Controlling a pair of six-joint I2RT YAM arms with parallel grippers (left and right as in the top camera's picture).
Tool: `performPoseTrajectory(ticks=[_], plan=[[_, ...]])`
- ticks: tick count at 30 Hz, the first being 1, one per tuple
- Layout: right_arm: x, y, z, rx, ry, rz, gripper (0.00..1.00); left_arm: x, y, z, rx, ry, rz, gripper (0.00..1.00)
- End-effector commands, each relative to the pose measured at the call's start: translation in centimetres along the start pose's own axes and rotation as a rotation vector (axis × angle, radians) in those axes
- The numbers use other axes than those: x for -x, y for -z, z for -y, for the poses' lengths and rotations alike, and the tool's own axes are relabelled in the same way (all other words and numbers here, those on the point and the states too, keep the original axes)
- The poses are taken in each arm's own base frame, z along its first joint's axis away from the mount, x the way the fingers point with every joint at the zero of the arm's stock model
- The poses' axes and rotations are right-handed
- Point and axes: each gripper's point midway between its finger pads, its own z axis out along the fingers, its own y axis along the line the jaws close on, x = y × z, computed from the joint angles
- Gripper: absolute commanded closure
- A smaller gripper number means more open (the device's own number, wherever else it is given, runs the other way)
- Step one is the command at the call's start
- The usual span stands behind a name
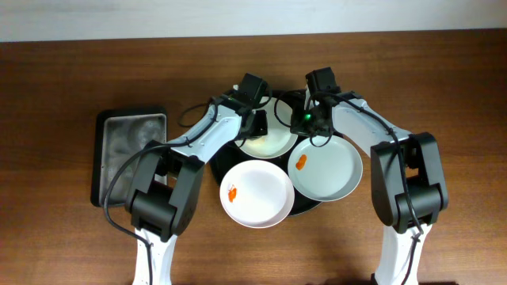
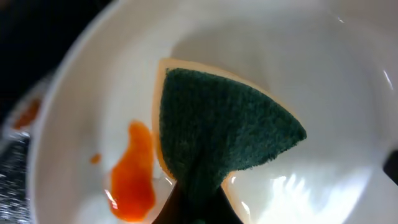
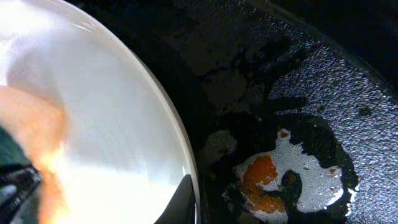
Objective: Clean dirty plates on tray and stack at the side
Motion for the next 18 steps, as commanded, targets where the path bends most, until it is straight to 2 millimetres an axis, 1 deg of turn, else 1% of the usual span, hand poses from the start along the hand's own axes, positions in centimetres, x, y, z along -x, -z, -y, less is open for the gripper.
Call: performPoseTrajectory(ticks=[1,3,5,8,10,12,15,16,18], plan=[[-1.2,-1.6,1.1,-0.039,-0.037,-0.048,0.96,-0.9,-3.3,-5.8,0.240,-0.055,-0.012,1.00],[-1.3,-1.6,1.1,-0.040,-0.038,-0.052,0.96,-0.9,-3.3,-6.0,0.252,-0.056,-0.009,1.00],[-1.5,-1.5,1.2,-0.044,-0.041,-0.060,0.96,-0.8,-2.8,-7.2,0.321,-0.063,-0.003,1.00],[-1.5,-1.4,1.3,-0.050,-0.041,-0.058,0.96,-0.4,-2.1,-8.5,0.399,-0.085,0.011,1.00],[-1.3,-1.2,1.5,-0.067,-0.040,-0.048,0.96,-0.1,-1.7,-8.7,0.420,-0.092,0.015,1.00],[-1.1,-0.7,1.9,-0.099,-0.047,-0.033,0.96,0.4,-1.1,-8.3,0.418,-0.092,0.018,1.00],[-0.7,0.0,2.2,-0.124,-0.044,-0.012,0.96,2.2,0.6,-7.4,0.412,-0.088,0.033,1.00],[-0.6,0.5,2.8,-0.163,-0.058,0.002,0.96,2.6,1.2,-7.1,0.411,-0.088,0.035,1.00],[-0.1,1.6,2.8,-0.183,-0.053,0.028,0.96,3.0,2.1,-6.9,0.412,-0.087,0.032,0.99]])
